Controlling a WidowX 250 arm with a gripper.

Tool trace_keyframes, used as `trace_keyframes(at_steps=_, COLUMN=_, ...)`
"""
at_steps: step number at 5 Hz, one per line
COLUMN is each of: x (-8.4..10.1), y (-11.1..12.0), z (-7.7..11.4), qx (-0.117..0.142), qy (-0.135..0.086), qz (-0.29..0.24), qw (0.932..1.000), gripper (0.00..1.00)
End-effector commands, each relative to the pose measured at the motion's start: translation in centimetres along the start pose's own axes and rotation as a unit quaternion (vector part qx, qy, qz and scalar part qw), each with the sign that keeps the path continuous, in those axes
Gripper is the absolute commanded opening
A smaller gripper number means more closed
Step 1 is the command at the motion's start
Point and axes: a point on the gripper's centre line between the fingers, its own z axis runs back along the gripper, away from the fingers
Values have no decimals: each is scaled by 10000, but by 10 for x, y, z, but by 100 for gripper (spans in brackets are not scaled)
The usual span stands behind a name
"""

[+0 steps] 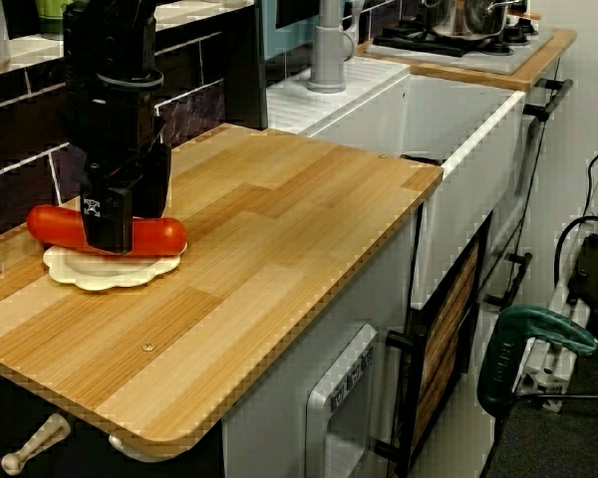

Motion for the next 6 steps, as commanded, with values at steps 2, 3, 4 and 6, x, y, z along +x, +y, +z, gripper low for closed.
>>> trace_keyframes(at_steps=2, x=0, y=-8, z=16, qx=185, qy=-279, qz=-425, qw=9985, gripper=0)
trace_keyframes(at_steps=3, x=-3, y=-8, z=14, qx=200, qy=-307, qz=-566, qw=9977, gripper=0)
trace_keyframes(at_steps=4, x=-6, y=-8, z=14, qx=231, qy=-307, qz=-609, qw=9974, gripper=0)
trace_keyframes(at_steps=6, x=-10, y=-4, z=29, qx=17, qy=-269, qz=-697, qw=9972, gripper=0)
